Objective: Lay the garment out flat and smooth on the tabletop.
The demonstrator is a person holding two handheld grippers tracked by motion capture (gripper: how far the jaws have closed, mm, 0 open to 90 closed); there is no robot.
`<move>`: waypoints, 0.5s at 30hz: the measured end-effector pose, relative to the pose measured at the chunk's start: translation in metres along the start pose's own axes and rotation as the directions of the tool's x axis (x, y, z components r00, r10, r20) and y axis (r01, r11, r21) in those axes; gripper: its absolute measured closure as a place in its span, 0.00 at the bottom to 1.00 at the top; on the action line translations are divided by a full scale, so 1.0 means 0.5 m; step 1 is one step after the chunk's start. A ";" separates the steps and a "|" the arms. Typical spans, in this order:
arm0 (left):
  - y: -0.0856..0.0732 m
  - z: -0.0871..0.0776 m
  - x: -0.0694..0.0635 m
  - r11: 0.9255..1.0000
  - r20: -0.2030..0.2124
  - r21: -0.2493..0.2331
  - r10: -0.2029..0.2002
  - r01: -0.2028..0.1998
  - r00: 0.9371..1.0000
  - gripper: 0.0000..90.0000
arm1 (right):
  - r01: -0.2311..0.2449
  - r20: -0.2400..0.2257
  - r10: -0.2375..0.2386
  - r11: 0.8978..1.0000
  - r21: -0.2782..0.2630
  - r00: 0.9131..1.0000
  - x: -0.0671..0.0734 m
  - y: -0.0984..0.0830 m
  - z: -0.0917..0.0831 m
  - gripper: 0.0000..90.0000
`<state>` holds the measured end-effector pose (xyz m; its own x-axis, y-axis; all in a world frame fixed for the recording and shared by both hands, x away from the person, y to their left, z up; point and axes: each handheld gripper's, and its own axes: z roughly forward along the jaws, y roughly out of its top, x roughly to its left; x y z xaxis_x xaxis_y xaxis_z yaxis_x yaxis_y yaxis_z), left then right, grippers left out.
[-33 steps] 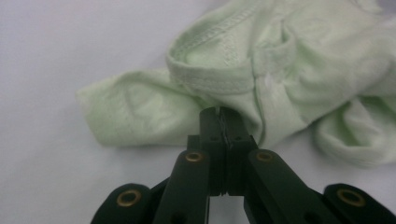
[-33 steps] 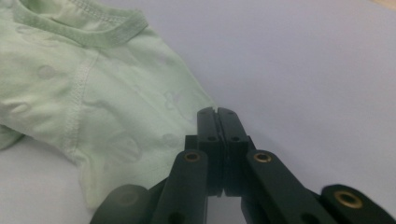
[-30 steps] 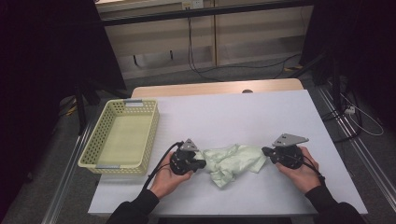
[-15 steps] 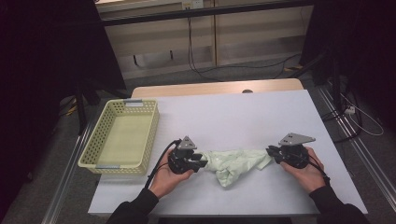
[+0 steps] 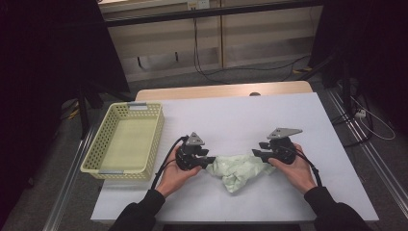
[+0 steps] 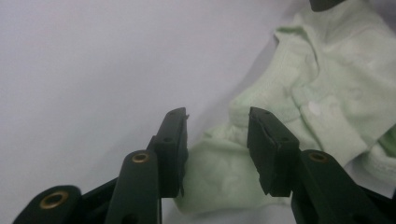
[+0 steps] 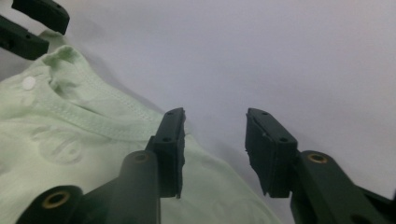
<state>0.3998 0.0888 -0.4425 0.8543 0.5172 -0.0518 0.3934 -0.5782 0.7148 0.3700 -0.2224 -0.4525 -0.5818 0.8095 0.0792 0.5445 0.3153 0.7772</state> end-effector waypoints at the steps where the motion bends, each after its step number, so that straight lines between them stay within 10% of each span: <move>1: -0.003 -0.001 0.000 1.000 0.000 0.003 -0.003 0.003 1.000 0.64 | 0.000 -0.007 0.000 1.000 0.015 1.000 0.000 0.001 0.004 0.61; 15: -0.018 0.001 0.008 0.999 -0.009 0.041 -0.010 0.010 1.000 0.63 | 0.095 -0.042 -0.091 0.991 0.091 0.995 0.026 -0.005 0.031 0.74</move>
<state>0.4001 0.0958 -0.4492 0.8473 0.5286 -0.0524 0.4155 -0.5982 0.6852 0.3705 -0.2050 -0.4632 -0.6536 0.7561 0.0338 0.5396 0.4342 0.7213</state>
